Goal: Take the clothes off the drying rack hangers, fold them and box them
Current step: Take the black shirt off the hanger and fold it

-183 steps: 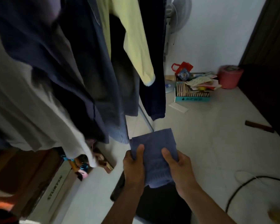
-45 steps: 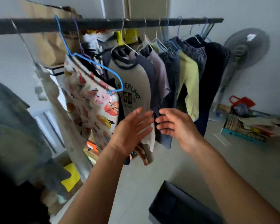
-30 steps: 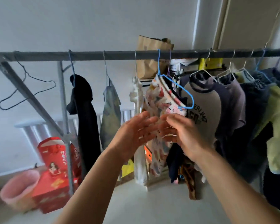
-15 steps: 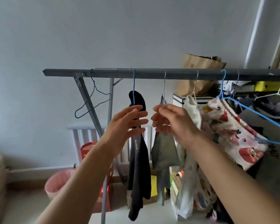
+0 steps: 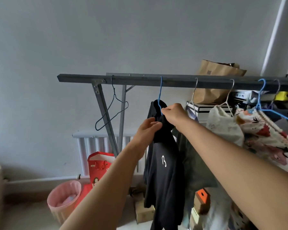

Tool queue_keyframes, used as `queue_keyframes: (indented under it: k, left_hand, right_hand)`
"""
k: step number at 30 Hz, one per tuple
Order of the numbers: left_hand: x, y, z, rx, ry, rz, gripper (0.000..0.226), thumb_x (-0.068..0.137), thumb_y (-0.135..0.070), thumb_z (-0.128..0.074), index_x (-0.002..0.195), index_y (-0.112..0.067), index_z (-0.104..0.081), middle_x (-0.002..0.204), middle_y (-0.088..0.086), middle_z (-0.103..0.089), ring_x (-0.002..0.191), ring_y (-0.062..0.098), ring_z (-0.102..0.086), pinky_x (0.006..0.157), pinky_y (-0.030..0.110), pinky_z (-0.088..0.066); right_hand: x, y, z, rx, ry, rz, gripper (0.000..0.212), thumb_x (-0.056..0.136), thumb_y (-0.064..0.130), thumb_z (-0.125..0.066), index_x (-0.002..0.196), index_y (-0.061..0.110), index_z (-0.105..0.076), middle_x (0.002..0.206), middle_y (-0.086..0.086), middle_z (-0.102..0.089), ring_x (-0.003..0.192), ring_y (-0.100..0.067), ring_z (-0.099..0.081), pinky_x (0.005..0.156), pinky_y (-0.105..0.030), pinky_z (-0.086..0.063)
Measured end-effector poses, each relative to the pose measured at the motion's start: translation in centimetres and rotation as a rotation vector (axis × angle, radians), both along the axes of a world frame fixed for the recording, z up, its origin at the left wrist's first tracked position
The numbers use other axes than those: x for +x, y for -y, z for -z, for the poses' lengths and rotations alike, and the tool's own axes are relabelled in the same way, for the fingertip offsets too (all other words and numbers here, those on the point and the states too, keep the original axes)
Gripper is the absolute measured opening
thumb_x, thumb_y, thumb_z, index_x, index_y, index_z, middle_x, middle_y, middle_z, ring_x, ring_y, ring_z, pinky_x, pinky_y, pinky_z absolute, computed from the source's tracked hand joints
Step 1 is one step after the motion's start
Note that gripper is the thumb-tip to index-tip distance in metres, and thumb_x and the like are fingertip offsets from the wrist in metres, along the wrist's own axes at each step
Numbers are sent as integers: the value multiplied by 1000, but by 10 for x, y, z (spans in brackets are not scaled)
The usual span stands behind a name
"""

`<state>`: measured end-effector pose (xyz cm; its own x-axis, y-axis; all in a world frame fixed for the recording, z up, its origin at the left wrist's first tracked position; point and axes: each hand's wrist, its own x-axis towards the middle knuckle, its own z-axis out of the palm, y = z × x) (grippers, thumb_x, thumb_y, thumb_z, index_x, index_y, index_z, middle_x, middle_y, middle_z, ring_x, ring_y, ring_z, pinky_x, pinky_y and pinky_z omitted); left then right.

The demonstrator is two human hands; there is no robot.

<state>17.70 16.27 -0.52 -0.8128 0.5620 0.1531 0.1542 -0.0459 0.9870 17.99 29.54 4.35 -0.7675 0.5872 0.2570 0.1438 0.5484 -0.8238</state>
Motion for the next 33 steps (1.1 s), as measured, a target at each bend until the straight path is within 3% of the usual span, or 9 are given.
queue_keyframes:
  k: [2,5,9,11,14,19,24,31,33]
  left_hand:
    - [-1,-4,-3,-33,-12,42,50,95,-27,-60,140,-16,-43,115,-1,-63,87,-2,-60,58,4,-44]
    - [-3,-7,-7,-36,-68,49,59,86,-33,-71,135,-19,-40,103,-7,-66,84,-3,-63,62,8,-47]
    - [-10,3,-14,-66,-118,28,76,76,-38,-81,135,-17,-38,117,-1,-63,99,7,-64,76,16,-49]
    - [-11,10,-20,-80,-160,60,65,75,-35,-82,128,-19,-48,113,-4,-65,95,3,-64,74,12,-49]
    - [-9,22,-27,-143,-314,84,33,76,-28,-82,101,-25,-62,90,-9,-67,79,0,-64,70,12,-51]
    - [-10,40,-16,-308,-448,24,32,69,-33,-84,86,-15,-64,69,0,-54,65,16,-51,64,32,-42]
    - [-5,59,-5,-418,-667,-106,33,68,-36,-83,70,-17,-56,60,-3,-47,60,18,-43,59,31,-33]
    - [12,93,13,-458,-638,174,27,70,-33,-84,73,-11,-70,67,13,-60,63,22,-54,64,31,-38]
    - [15,100,13,-473,-601,253,19,74,-31,-82,77,-14,-75,73,13,-66,64,15,-55,66,31,-40]
  right_hand:
    - [-6,2,-2,-81,34,-33,13,88,16,-63,93,4,-68,84,-9,-63,78,-22,-58,54,-23,-38]
    - [-7,6,-4,-177,23,-59,13,88,17,-66,96,7,-69,80,-4,-61,73,-17,-56,52,-23,-38]
    - [-11,12,-8,-324,-155,-115,12,91,16,-64,92,6,-70,72,-1,-61,72,-18,-58,63,-23,-47]
    - [-10,16,-12,-326,-195,-123,13,90,18,-65,78,12,-68,68,1,-60,67,-15,-55,65,-23,-48]
    - [-2,18,-14,-319,-220,-151,17,91,16,-63,75,16,-63,64,3,-57,52,-8,-42,41,-14,-35]
    - [7,17,-5,-368,-267,-161,18,95,9,-57,77,11,-59,70,-5,-64,39,-2,-43,43,-11,-39]
    - [9,19,4,-354,-242,-134,23,98,9,-53,75,12,-53,70,-7,-63,31,1,-41,39,-9,-36]
    - [19,23,3,-438,-214,-137,24,98,8,-49,75,11,-47,71,-10,-62,27,-3,-35,27,-14,-19]
    - [21,23,2,-441,-169,-133,23,99,9,-48,77,12,-44,72,-10,-64,27,-4,-32,29,-13,-16]
